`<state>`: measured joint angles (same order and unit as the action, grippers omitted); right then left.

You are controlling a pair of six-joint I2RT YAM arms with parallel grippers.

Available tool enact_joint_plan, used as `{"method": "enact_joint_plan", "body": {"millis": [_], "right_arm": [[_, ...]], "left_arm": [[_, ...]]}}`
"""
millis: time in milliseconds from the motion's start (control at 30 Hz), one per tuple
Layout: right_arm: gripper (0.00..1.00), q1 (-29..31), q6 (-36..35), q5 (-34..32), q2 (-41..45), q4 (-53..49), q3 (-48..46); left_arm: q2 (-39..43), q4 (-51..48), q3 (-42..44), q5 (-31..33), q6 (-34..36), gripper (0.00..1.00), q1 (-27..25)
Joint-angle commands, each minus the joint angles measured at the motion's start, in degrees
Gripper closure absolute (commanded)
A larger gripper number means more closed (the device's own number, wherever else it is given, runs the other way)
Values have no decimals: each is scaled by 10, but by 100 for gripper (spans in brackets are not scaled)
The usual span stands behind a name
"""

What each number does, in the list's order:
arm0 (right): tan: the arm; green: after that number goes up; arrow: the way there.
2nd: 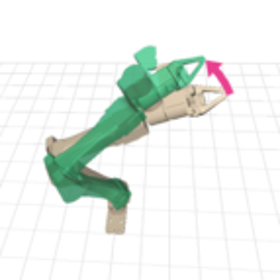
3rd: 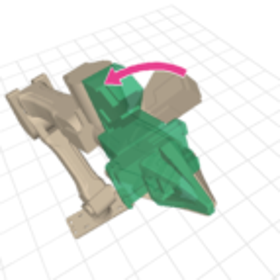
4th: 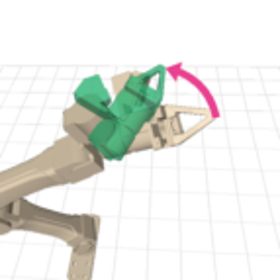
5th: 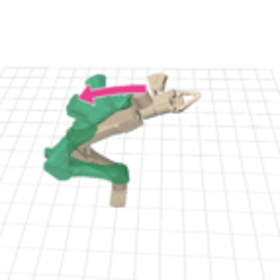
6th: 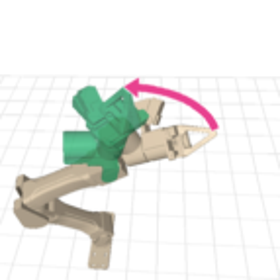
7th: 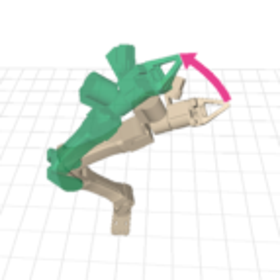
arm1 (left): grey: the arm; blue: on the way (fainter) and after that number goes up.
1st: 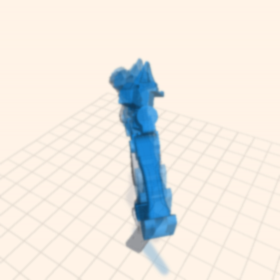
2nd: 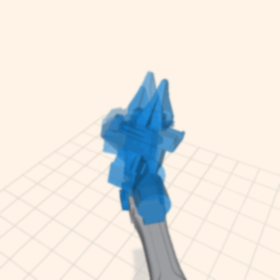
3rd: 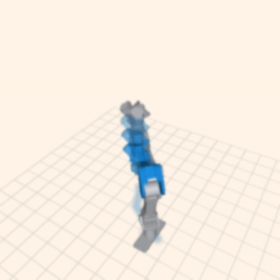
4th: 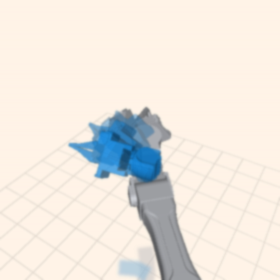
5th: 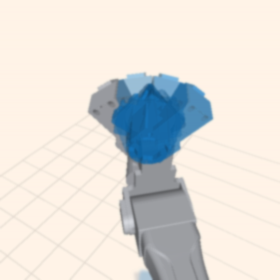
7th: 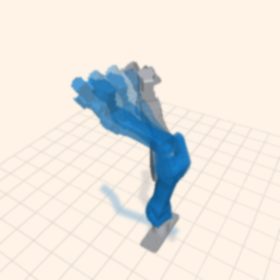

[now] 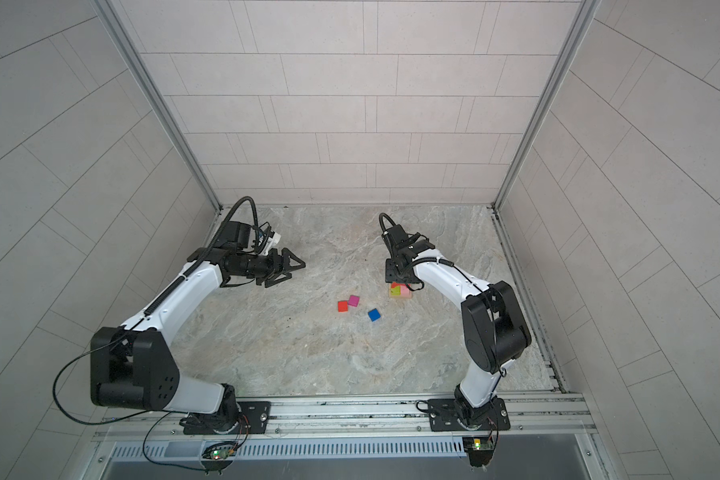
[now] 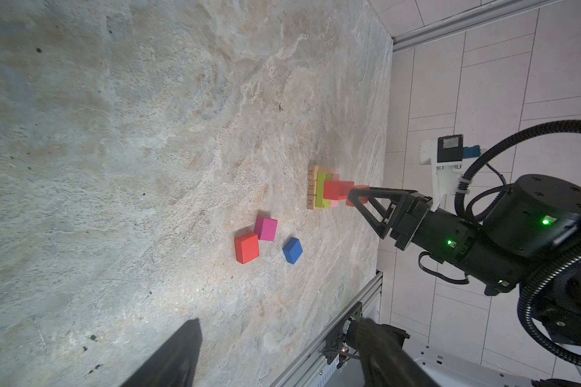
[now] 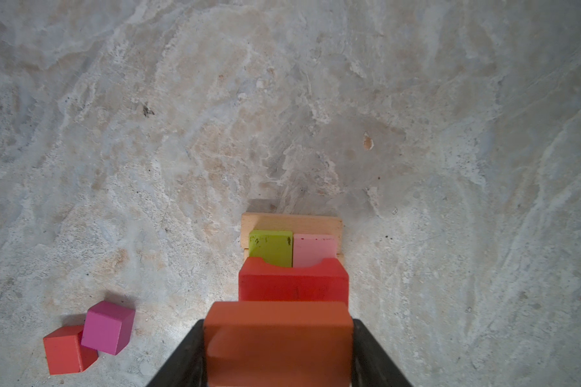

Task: Build the wood block tower
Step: 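Lift the orange block with the right gripper and carry it over the red arch block, then lower the orange block onto the red arch block and open the right gripper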

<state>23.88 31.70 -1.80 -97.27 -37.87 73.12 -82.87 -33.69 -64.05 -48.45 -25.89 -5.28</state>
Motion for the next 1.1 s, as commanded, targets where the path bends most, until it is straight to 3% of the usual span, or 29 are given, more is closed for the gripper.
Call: {"method": "enact_joint_plan", "body": {"millis": [0, 1067], "right_arm": [[55, -5, -4, -15, 2, 0, -3], [55, -6, -8, -24, -18, 16, -11]], "left_arm": [[-2, -2, 1, -6, 8, 19, -2], [-4, 1, 1, -9, 5, 19, -2]]}}
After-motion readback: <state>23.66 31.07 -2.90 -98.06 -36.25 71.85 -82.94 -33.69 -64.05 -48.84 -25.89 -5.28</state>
